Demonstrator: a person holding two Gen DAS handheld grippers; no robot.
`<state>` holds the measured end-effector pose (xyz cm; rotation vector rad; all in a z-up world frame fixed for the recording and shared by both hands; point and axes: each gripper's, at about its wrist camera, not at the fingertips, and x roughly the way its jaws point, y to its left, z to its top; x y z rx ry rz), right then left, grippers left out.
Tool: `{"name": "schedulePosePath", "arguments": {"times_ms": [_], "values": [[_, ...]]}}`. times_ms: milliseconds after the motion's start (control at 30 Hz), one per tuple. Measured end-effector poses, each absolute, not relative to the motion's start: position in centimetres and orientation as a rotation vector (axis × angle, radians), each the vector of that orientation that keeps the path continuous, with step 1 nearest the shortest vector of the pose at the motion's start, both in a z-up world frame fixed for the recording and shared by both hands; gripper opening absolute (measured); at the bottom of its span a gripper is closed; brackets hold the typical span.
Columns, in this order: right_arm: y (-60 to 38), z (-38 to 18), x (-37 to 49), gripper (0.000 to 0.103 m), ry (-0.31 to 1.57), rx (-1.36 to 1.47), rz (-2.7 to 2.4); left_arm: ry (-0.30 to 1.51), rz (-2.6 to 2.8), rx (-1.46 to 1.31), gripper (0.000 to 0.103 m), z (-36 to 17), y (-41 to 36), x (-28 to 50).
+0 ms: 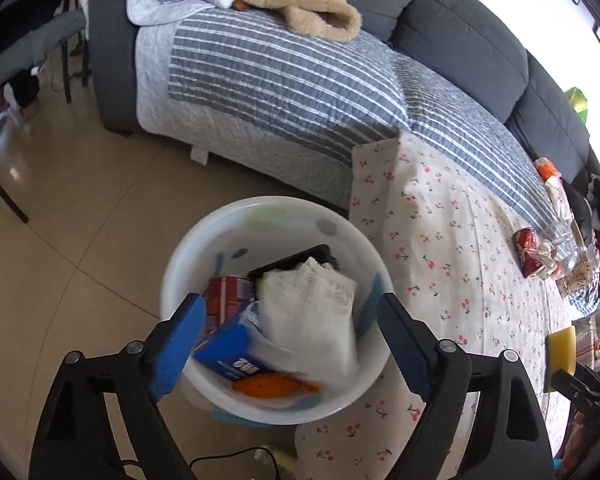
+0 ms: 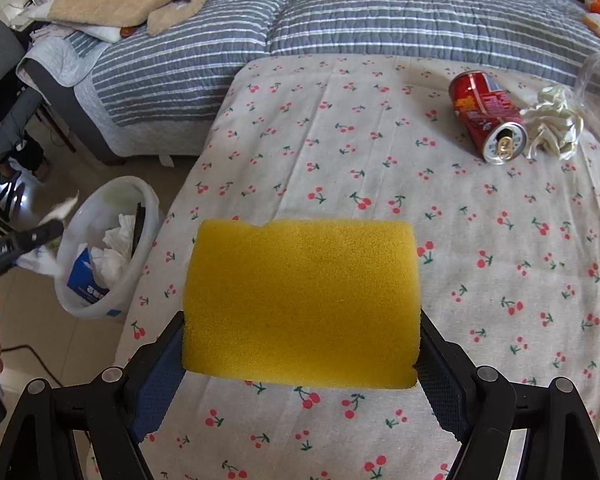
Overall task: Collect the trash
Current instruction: 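Carry the yellow sponge over the white bin and release it with the right tool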
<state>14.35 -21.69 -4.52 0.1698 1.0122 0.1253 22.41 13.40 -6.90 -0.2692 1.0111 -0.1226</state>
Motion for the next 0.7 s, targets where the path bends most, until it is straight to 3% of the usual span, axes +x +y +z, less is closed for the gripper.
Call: {"name": "schedulePosePath", "arguments": {"times_ms": [200,367,700], "values": [[-20.9,-4.8,14.4,0.087,1.016,0.179,0.142,1.065,-0.029,-0.300,0.097,-6.1,16.0,20.6],[-18.6,-4.7,15.2,0.087,1.036,0.175,0.182,1.127,0.061,-0.330,0.097,-7.0,19.2,19.4],[-7.2,-5.9,20.5,0.087,1.074,0.120,0.340,1.093,0.138,-0.196,0.103,-7.1,23.2,17.3]]}}
